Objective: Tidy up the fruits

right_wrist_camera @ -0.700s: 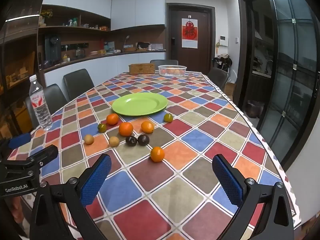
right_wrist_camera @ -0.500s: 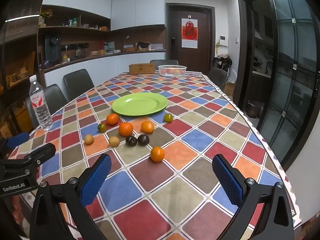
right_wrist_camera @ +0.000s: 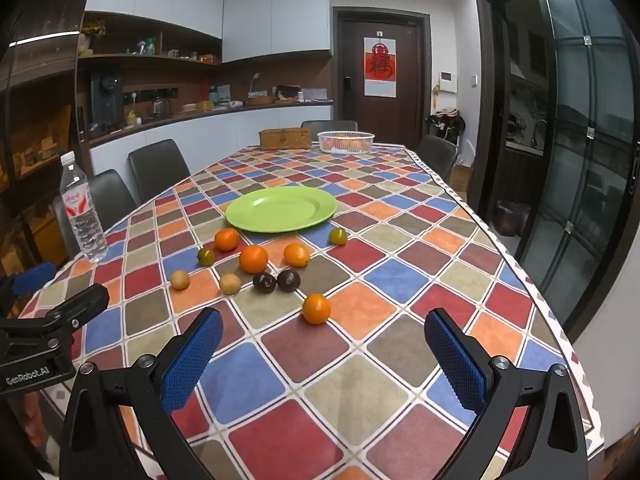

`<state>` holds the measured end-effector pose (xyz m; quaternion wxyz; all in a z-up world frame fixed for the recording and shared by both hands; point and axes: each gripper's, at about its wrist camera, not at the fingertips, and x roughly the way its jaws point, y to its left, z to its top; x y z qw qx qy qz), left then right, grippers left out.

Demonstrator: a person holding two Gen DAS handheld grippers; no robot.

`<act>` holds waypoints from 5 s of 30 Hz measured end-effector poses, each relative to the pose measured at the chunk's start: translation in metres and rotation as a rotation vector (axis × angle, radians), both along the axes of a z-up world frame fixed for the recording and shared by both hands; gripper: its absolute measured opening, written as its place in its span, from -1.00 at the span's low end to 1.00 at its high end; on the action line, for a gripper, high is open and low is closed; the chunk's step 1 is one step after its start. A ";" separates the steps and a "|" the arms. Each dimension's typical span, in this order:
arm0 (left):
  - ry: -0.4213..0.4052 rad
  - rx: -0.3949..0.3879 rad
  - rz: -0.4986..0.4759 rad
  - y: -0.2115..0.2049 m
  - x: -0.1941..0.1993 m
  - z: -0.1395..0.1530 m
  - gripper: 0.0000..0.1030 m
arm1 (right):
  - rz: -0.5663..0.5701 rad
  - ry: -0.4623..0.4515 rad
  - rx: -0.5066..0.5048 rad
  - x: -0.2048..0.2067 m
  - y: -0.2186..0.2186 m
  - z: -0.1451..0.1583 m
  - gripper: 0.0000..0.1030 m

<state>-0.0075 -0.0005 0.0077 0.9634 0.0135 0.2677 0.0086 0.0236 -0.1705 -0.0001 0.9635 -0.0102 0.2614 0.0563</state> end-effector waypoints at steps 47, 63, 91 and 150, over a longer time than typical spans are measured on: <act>-0.013 -0.004 -0.001 0.000 -0.002 0.001 1.00 | 0.002 -0.001 0.002 -0.001 0.002 -0.001 0.98; -0.016 -0.003 0.005 0.000 -0.003 0.000 1.00 | 0.002 0.001 0.001 -0.001 0.004 0.000 0.98; 0.030 0.033 -0.122 -0.009 0.056 -0.016 0.70 | 0.031 0.051 -0.060 0.038 0.015 -0.015 0.97; 0.357 -0.009 -0.296 -0.042 0.170 -0.073 -0.48 | 0.159 0.385 0.052 0.144 0.014 -0.064 -0.40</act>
